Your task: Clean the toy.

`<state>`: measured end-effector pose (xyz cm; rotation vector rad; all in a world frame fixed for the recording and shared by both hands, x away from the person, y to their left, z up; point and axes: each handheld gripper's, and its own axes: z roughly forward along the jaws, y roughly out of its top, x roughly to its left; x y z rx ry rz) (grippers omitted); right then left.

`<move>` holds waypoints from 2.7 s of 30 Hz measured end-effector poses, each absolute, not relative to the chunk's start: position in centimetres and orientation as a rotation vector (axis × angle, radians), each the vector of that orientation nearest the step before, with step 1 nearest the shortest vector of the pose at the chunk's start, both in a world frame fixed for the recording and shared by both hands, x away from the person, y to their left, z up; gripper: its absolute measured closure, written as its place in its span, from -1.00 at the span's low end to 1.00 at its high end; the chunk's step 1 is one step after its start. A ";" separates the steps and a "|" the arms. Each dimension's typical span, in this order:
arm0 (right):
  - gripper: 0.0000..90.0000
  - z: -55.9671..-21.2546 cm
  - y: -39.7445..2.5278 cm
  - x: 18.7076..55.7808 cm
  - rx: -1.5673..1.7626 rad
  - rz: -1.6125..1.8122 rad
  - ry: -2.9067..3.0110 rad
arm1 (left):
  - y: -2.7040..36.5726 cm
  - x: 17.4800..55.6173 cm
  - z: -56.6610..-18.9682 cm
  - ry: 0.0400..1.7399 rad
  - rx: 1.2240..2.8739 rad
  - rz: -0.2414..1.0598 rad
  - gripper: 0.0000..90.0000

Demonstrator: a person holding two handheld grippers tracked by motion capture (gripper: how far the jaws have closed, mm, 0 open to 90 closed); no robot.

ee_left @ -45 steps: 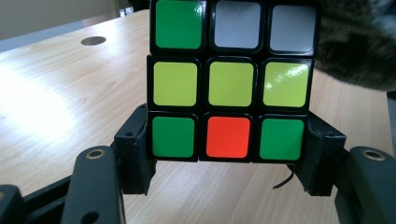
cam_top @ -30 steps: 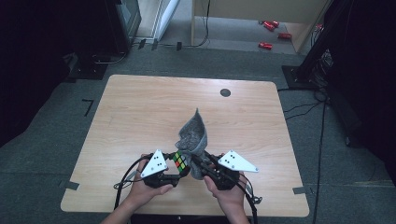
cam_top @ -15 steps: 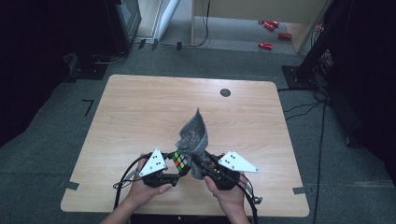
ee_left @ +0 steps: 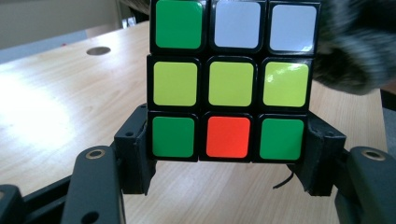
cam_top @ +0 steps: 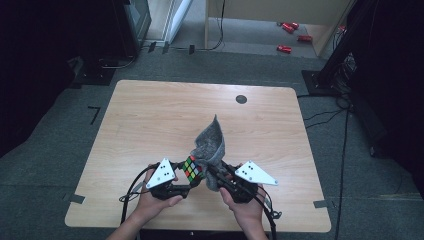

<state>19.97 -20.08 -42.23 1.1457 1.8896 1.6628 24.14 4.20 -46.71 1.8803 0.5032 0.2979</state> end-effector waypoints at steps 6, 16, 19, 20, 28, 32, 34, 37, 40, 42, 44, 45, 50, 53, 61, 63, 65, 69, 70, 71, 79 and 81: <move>0.55 -41.9 -19.4 19.7 1.081 1.667 1.906 | 3.5 23.7 -46.9 0.471 1.902 0.295 -0.24; 0.55 -42.4 -20.2 20.2 1.155 1.643 1.887 | 4.4 24.2 -46.7 0.496 1.882 0.301 -0.24; 0.55 -42.3 -19.7 19.8 1.124 1.660 1.904 | 4.1 24.2 -47.0 0.504 1.893 0.278 -0.24; 0.55 -42.2 -19.5 19.7 1.106 1.665 1.910 | 3.8 24.1 -47.1 0.497 1.899 0.273 -0.24; 0.55 -42.4 -20.2 20.1 1.158 1.643 1.888 | 3.7 23.7 -46.7 0.470 1.897 0.309 -0.24; 0.55 -42.5 -20.4 20.2 1.166 1.639 1.884 | 4.5 24.3 -46.6 0.509 1.878 0.304 -0.24; 0.55 -42.5 -20.0 20.1 1.151 1.644 1.889 | 4.4 24.3 -46.8 0.517 1.884 0.300 -0.24; 0.54 -42.4 -19.5 19.8 1.128 1.685 1.911 | 3.9 24.1 -47.2 0.519 1.899 0.289 -0.24; 0.54 -42.2 -19.3 19.8 1.105 1.679 1.917 | 3.1 23.6 -47.3 0.494 1.911 0.287 -0.24; 0.54 -42.3 -19.6 19.9 1.117 1.677 1.909 | 2.9 23.4 -47.2 0.477 1.917 0.297 -0.23; 0.55 -42.5 -20.0 20.1 1.149 1.666 1.901 | 3.1 23.4 -47.1 0.474 1.915 0.306 -0.24; 0.55 -42.6 -20.2 20.2 1.167 1.660 1.894 | 3.3 23.6 -47.0 0.480 1.910 0.311 -0.24; 0.55 -42.7 -20.5 20.4 1.184 1.654 1.885 | 4.3 24.3 -46.8 0.527 1.879 0.307 -0.24; 0.55 -42.5 -19.9 20.0 1.147 1.669 1.902 | 4.0 24.2 -47.1 0.531 1.895 0.295 -0.24; 0.55 -42.4 -20.0 20.1 1.142 1.652 1.896 | 3.0 23.3 -47.0 0.465 1.912 0.308 -0.24; 0.55 -42.7 -20.4 20.4 1.170 1.643 1.884 | 3.4 23.6 -46.9 0.481 1.906 0.314 -0.24; 0.55 -42.8 -20.5 20.4 1.182 1.643 1.884 | 3.9 23.9 -46.9 0.504 1.896 0.311 -0.24; 0.55 -42.4 -19.7 19.9 1.129 1.667 1.900 | 4.0 24.1 -47.0 0.521 1.893 0.299 -0.24; 0.55 -42.3 -19.4 19.7 1.111 1.674 1.906 | 3.8 24.0 -47.1 0.521 1.895 0.290 -0.24; 0.55 -42.1 -19.3 19.6 1.090 1.682 1.913 | 3.6 23.9 -47.2 0.516 1.897 0.281 -0.24; 0.55 -42.5 -20.1 20.1 1.147 1.653 1.892 | 2.6 23.1 -47.1 0.467 1.916 0.296 -0.24; 0.55 -42.7 -20.3 20.3 1.162 1.633 1.885 | 3.0 23.4 -47.0 0.484 1.910 0.302 -0.24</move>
